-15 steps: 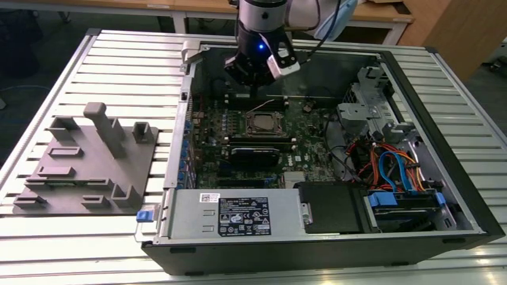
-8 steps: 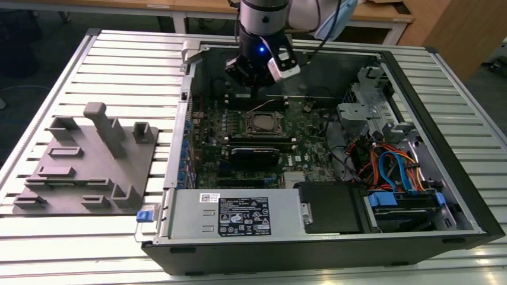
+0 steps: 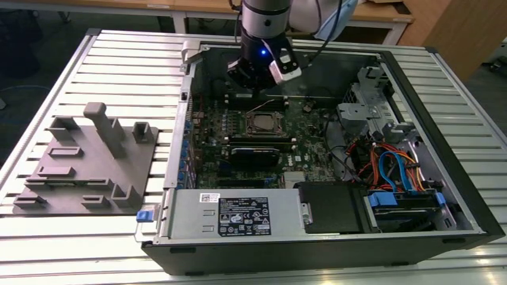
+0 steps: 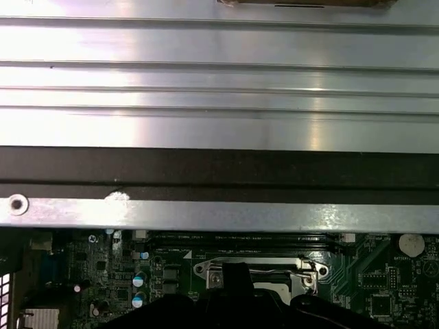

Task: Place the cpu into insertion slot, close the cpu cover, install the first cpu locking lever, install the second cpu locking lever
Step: 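Install the first cpu locking lever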

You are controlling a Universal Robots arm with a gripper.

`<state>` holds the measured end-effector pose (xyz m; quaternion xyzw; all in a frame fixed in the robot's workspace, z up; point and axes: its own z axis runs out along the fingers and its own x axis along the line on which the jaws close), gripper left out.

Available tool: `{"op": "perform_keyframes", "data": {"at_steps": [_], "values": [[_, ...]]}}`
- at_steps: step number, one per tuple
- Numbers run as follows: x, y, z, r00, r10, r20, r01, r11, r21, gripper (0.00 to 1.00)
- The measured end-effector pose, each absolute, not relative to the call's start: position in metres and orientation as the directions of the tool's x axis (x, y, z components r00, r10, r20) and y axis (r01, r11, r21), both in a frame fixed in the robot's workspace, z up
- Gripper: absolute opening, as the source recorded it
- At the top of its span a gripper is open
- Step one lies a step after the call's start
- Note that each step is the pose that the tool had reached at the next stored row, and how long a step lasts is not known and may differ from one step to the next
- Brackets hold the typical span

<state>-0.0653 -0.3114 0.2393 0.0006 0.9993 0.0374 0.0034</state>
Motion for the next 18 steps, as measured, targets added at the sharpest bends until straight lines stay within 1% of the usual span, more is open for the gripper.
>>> {"op": "perform_keyframes", "data": {"at_steps": [18], "values": [[-0.052,-0.311,0.231,-1.000,0.001,-0.007,0.001,0.997,0.075,0.10]]}}
